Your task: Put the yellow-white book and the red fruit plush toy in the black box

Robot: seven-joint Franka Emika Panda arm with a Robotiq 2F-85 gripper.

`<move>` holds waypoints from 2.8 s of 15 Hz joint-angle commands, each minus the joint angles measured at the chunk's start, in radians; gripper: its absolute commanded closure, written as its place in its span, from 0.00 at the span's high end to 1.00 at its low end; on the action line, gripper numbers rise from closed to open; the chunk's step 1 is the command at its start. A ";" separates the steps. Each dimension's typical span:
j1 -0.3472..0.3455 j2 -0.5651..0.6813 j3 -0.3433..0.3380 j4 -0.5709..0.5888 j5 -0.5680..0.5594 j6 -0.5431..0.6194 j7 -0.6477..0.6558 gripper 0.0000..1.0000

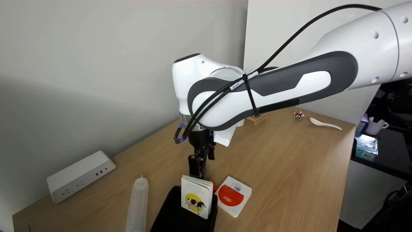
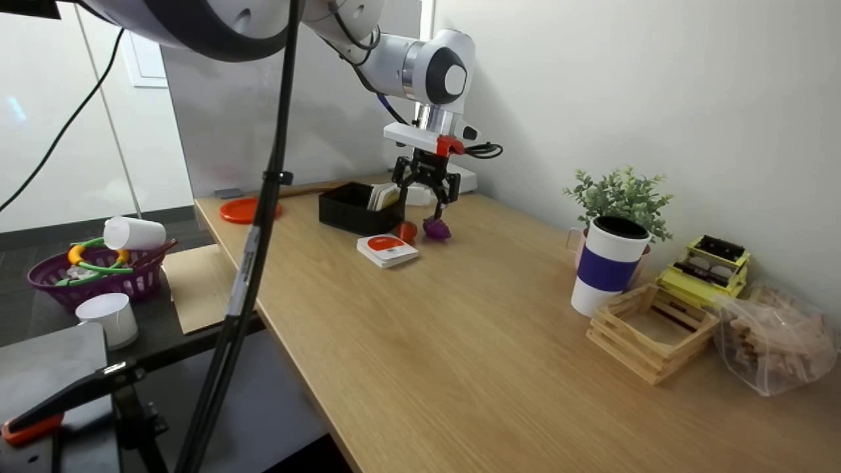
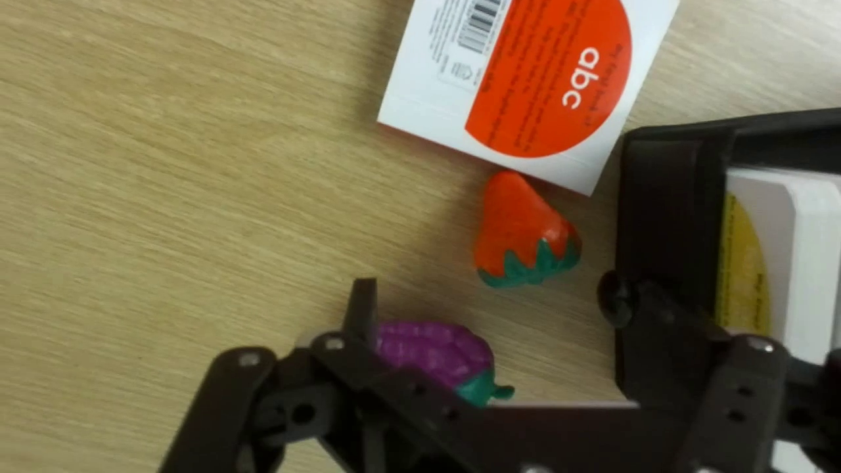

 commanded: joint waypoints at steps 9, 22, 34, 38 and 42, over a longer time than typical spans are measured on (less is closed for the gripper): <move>-0.045 0.039 0.010 0.020 0.100 0.189 0.254 1.00; -0.020 0.085 -0.009 0.012 0.114 0.383 0.663 1.00; -0.038 0.052 0.079 -0.018 0.093 0.267 0.483 1.00; -0.036 0.055 0.082 -0.001 0.085 0.159 0.370 1.00; -0.029 0.060 0.068 0.016 0.078 0.096 0.326 1.00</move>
